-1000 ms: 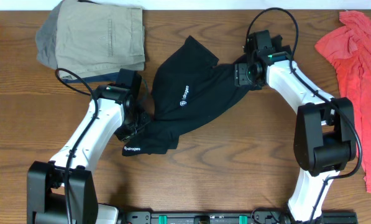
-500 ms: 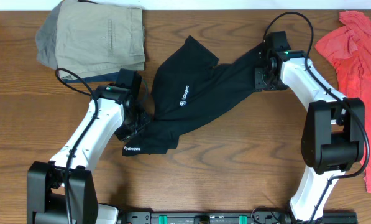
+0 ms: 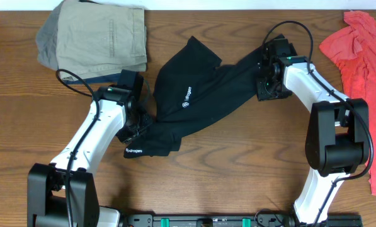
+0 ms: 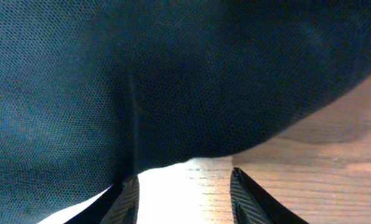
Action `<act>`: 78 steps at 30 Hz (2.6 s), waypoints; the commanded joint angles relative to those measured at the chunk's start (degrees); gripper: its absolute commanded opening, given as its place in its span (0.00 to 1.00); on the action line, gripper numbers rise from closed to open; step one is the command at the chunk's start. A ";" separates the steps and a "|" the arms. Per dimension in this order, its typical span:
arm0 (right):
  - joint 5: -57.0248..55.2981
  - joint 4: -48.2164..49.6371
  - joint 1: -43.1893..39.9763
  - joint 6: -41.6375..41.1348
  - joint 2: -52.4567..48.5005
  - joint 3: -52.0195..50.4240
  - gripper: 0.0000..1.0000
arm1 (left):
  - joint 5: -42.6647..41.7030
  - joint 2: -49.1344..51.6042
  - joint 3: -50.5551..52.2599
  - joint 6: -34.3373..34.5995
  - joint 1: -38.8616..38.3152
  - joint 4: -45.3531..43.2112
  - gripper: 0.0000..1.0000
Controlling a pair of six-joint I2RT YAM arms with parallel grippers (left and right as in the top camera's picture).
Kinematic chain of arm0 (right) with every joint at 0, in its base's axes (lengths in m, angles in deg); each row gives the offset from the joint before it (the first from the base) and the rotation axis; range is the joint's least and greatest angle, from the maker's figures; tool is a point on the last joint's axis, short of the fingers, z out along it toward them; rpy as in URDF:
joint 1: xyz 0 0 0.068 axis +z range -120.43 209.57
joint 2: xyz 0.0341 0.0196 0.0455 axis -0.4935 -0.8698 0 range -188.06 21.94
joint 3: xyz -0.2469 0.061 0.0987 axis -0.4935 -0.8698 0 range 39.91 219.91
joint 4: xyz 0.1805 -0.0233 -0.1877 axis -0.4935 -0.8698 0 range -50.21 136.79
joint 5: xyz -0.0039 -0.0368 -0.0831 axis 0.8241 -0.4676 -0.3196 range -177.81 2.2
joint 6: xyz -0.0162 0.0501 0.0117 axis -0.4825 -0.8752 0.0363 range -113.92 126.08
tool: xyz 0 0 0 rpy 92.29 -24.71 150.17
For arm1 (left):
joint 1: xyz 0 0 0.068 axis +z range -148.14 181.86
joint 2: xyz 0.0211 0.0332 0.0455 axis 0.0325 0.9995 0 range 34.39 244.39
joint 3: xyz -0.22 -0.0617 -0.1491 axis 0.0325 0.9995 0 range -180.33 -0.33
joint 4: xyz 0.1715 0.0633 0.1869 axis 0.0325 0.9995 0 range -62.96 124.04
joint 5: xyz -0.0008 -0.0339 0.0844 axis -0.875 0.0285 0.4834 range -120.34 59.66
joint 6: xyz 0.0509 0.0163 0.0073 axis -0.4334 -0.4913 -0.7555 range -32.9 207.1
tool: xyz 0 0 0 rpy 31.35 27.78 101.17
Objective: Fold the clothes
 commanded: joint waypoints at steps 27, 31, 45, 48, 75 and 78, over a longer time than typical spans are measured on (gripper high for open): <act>2.49 4.52 -1.22 0.00 -1.11 8.57 0.07 | 0.90 0.22 0.57 -0.11 -0.02 0.13 0.06; 2.54 3.37 -1.22 -0.02 -1.11 8.57 0.01 | 0.92 0.22 0.57 -0.11 -0.04 0.13 0.06; 1.86 4.72 -1.29 0.00 -4.46 5.73 0.38 | 0.90 0.22 0.57 -0.11 -0.04 0.15 0.06; 1.38 4.52 -1.29 0.00 -4.79 5.68 0.38 | 0.90 0.22 0.57 -0.13 -0.04 0.17 0.06; 6.91 4.04 -2.78 3.78 -4.48 4.46 0.42 | 0.90 0.22 0.57 -0.11 -0.04 0.15 0.06; 6.86 4.59 -2.78 3.58 -4.48 3.78 0.43 | 0.90 0.22 0.57 -0.13 -0.04 0.13 0.06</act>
